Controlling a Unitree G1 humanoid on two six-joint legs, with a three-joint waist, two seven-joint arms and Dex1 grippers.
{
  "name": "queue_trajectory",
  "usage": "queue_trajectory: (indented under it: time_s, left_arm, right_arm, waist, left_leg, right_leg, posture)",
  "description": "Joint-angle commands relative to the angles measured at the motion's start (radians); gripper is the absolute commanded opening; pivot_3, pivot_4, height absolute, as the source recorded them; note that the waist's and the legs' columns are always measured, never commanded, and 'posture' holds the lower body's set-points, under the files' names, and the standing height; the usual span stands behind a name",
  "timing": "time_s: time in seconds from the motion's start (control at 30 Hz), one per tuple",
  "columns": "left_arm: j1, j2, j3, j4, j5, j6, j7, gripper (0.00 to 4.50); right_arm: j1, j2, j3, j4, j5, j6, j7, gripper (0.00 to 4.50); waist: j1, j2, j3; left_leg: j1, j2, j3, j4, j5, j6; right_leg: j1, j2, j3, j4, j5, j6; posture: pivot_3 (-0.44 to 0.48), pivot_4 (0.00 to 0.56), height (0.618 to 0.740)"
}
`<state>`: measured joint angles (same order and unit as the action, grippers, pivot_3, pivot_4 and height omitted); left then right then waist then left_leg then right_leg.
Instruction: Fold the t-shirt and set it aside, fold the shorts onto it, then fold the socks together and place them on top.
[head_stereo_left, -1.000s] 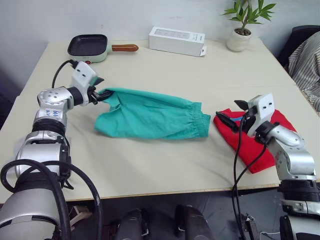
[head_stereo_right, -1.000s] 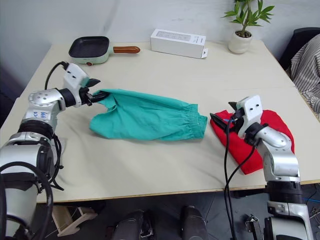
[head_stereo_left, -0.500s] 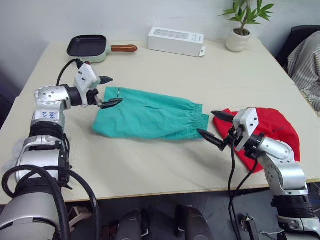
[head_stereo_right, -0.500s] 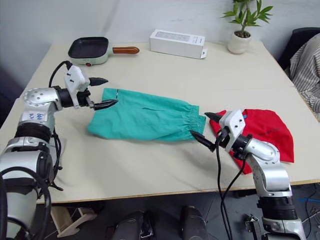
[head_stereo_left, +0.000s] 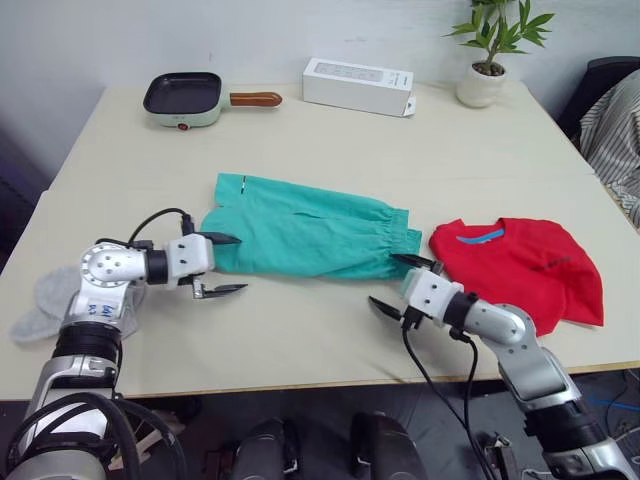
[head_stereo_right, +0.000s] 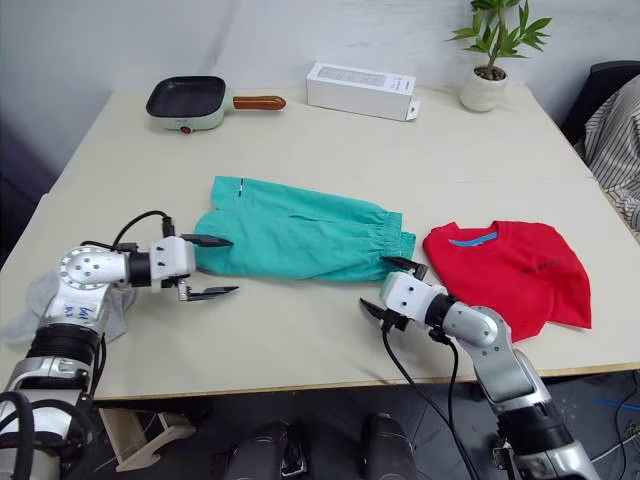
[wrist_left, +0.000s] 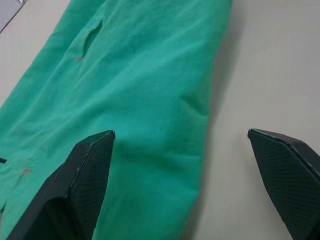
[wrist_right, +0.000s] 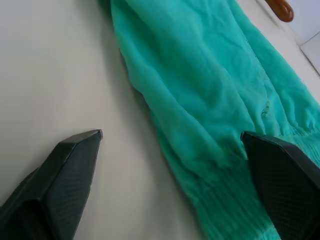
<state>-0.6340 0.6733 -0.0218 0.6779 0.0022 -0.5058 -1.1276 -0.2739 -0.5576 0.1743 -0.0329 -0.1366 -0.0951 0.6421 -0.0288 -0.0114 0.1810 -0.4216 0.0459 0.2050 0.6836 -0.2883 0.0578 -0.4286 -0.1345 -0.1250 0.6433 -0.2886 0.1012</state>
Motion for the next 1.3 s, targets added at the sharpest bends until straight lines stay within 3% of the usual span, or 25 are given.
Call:
queue_trajectory:
  time_s: [0.03,0.07,0.17,0.3,0.47,0.57,0.67,0.8,0.97,1.07,1.2,1.3]
  left_arm:
    - [-0.04,0.0,-0.045,0.047,0.104,-0.047,0.124,4.46]
    - [-0.056,-0.003,-0.06,0.074,0.134,-0.054,0.162,4.46]
    - [-0.122,-0.001,-0.126,0.184,0.263,-0.069,0.323,4.5]
    - [-0.203,-0.024,-0.198,0.339,0.359,-0.061,0.509,4.5]
    - [-0.24,-0.082,-0.196,0.436,0.306,-0.064,0.478,3.23]
    - [-0.227,-0.095,-0.17,0.419,0.237,-0.055,0.357,2.32]
    - [-0.174,-0.074,-0.146,0.309,0.158,-0.044,0.233,1.35]
    - [-0.017,-0.004,-0.101,-0.003,0.026,0.045,0.11,0.01]
    - [0.299,0.095,-0.021,-0.547,-0.122,0.263,0.083,0.0]
    - [0.454,0.12,0.021,-0.778,-0.157,0.38,0.122,0.0]
    - [0.636,0.081,0.046,-0.99,-0.155,0.47,0.216,0.0]
    - [0.721,0.086,0.048,-1.05,-0.125,0.467,0.228,0.0]
  right_arm:
    - [-0.052,0.002,0.024,0.086,-0.064,-0.023,-0.033,4.5]
    - [-0.072,0.004,0.03,0.112,-0.07,-0.038,-0.036,4.5]
    - [-0.124,0.017,0.031,0.172,-0.077,-0.05,-0.05,3.9]
    - [-0.15,0.02,0.03,0.214,-0.073,-0.065,-0.051,2.52]
    - [-0.167,0.022,0.031,0.238,-0.05,-0.101,-0.031,0.88]
    - [-0.183,0.011,0.023,0.261,-0.038,-0.124,-0.015,0.05]
    - [-0.199,-0.004,0.01,0.295,-0.015,-0.163,0.009,0.01]
    - [-0.205,-0.04,-0.007,0.336,0.052,-0.253,0.089,0.01]
    - [-0.176,-0.108,-0.021,0.39,0.159,-0.397,0.256,0.01]
    - [-0.16,-0.136,-0.027,0.416,0.201,-0.469,0.318,0.01]
    - [-0.12,-0.161,-0.015,0.433,0.243,-0.564,0.402,0.01]
    - [-0.102,-0.164,-0.017,0.443,0.255,-0.6,0.422,0.01]
  waist:
    - [0.0,-0.001,-0.001]
    - [0.0,-0.001,-0.001]
    - [0.002,-0.001,-0.004]
    - [0.002,-0.001,-0.004]
    - [0.001,0.002,-0.008]
    - [0.0,0.003,-0.008]
    - [-0.004,0.003,-0.008]
    - [-0.009,0.003,-0.007]
    - [-0.025,0.003,-0.006]
    - [-0.026,0.003,-0.004]
    - [-0.022,0.003,-0.004]
    - [-0.024,0.003,-0.004]
  left_leg:
    - [0.0,0.001,0.0,0.0,0.0,0.0]
    - [0.001,0.001,0.0,0.0,0.0,0.0]
    - [0.002,0.001,0.0,0.0,0.001,0.001]
    - [0.013,0.0,-0.001,-0.001,0.001,0.001]
    - [0.018,0.001,-0.002,-0.002,-0.002,-0.001]
    - [0.018,0.001,-0.002,-0.002,-0.002,-0.001]
    - [0.017,0.001,-0.002,-0.002,-0.002,-0.001]
    - [0.016,0.003,-0.001,-0.003,-0.004,-0.003]
    - [0.016,0.003,-0.001,-0.005,-0.005,-0.002]
    - [0.016,0.003,-0.002,-0.004,-0.005,-0.002]
    - [0.017,0.003,-0.003,-0.005,-0.005,-0.003]
    - [0.018,0.003,-0.003,-0.006,-0.005,-0.004]
  right_leg:
    - [0.0,0.001,0.0,0.0,0.0,0.0]
    - [0.0,0.001,0.0,0.0,0.0,0.0]
    - [0.002,0.0,0.0,0.0,0.0,-0.001]
    - [0.011,-0.001,-0.001,0.0,-0.001,-0.001]
    - [0.016,-0.003,-0.003,0.0,-0.002,-0.003]
    - [0.016,-0.003,-0.004,0.001,-0.002,-0.004]
    - [0.015,-0.003,-0.004,0.0,-0.002,-0.004]
    - [0.015,-0.001,-0.004,0.002,-0.004,-0.006]
    - [0.015,0.001,-0.003,0.0,-0.004,-0.005]
    - [0.016,0.0,-0.001,-0.005,-0.005,-0.005]
    - [0.017,-0.001,0.006,-0.006,-0.005,-0.005]
    - [0.017,-0.007,0.006,-0.006,-0.005,-0.005]
  posture:
    - [0.0,0.15,0.74]
    - [0.0,0.15,0.74]
    - [0.0,0.15,0.74]
    - [0.0,0.15,0.74]
    - [0.0,0.15,0.74]
    - [0.0,0.15,0.74]
    - [0.0,0.15,0.74]
    - [0.0,0.15,0.74]
    - [0.0,0.15,0.74]
    - [0.0,0.15,0.74]
    - [0.0,0.15,0.74]
    - [0.0,0.15,0.74]
